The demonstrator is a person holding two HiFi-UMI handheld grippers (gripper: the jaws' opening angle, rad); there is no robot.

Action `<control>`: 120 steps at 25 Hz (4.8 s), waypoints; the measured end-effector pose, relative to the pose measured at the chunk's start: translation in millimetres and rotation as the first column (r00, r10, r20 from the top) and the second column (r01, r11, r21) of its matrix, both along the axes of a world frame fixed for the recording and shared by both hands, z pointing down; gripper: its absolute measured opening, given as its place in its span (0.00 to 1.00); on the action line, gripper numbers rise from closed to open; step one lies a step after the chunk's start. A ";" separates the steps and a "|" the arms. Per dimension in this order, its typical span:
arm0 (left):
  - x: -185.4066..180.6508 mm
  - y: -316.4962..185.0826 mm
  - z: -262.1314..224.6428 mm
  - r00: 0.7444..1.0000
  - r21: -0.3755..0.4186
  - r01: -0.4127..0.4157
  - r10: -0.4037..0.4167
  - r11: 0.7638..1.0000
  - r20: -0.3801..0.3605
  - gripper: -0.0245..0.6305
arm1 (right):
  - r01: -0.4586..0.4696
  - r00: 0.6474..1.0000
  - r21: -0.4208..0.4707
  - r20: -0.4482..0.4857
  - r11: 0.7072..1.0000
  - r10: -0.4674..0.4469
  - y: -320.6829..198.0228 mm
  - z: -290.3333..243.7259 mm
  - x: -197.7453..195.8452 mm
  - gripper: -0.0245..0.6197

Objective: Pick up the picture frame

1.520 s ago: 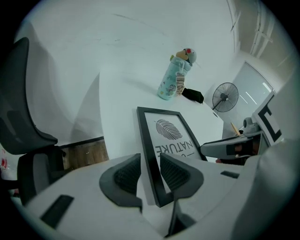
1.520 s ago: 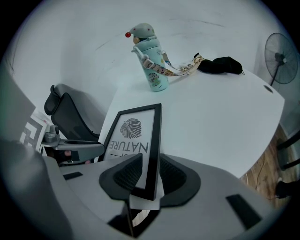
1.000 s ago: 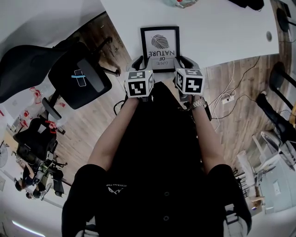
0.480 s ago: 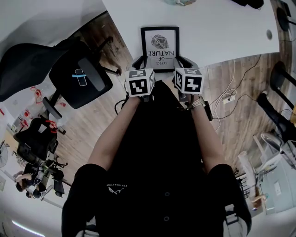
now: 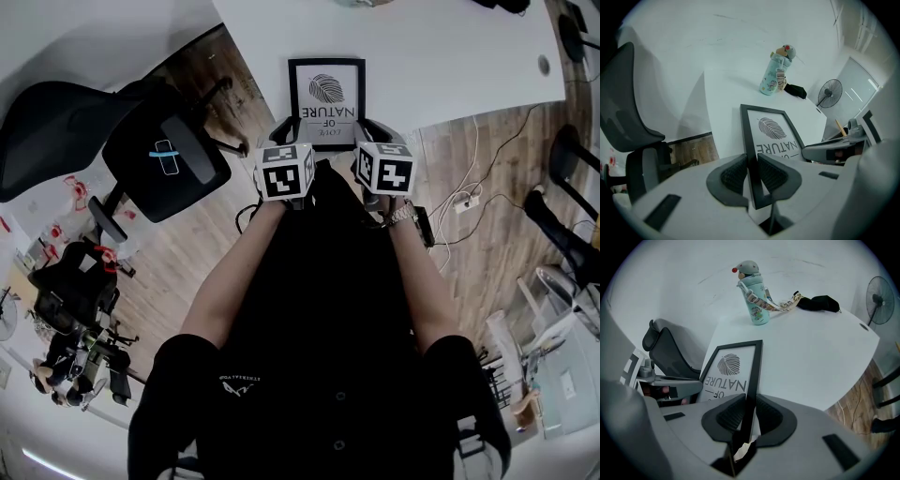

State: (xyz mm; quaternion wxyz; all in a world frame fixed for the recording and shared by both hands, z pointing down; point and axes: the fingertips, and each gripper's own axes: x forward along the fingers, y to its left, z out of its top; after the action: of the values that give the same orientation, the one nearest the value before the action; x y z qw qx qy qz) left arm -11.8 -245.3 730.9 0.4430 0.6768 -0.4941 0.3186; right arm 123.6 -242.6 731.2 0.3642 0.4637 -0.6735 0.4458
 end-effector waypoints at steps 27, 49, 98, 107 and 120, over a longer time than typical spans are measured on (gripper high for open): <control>6.9 76.7 -33.6 1.000 0.091 0.018 -0.018 0.996 -0.004 0.15 | -0.030 1.000 0.079 0.005 0.996 0.029 78.8 -33.6 8.0 0.15; 16.6 110.1 -110.6 0.999 0.310 0.032 -0.044 0.950 0.031 0.15 | -0.024 0.999 0.272 0.042 0.962 0.013 107.7 -103.9 17.8 0.14; 37.0 67.0 -384.4 1.000 0.836 -0.021 0.005 0.549 0.022 0.15 | -0.067 0.998 0.814 0.065 0.577 0.024 66.9 -379.0 37.9 0.14; 38.3 63.8 -437.5 0.999 0.900 -0.037 0.014 0.434 0.034 0.15 | -0.067 0.998 0.883 0.063 0.464 0.023 66.0 -432.8 38.6 0.14; 38.9 64.1 -496.7 0.999 0.958 -0.035 0.003 0.284 0.035 0.15 | -0.082 0.996 0.939 0.086 0.335 0.002 62.8 -489.0 39.3 0.14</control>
State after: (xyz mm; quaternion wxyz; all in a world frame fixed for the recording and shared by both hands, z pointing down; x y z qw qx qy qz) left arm 27.1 -181.2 234.2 -0.0604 0.8089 -0.5843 -0.0262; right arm 162.9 -179.9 242.3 -0.0045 0.5902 -0.8073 0.0012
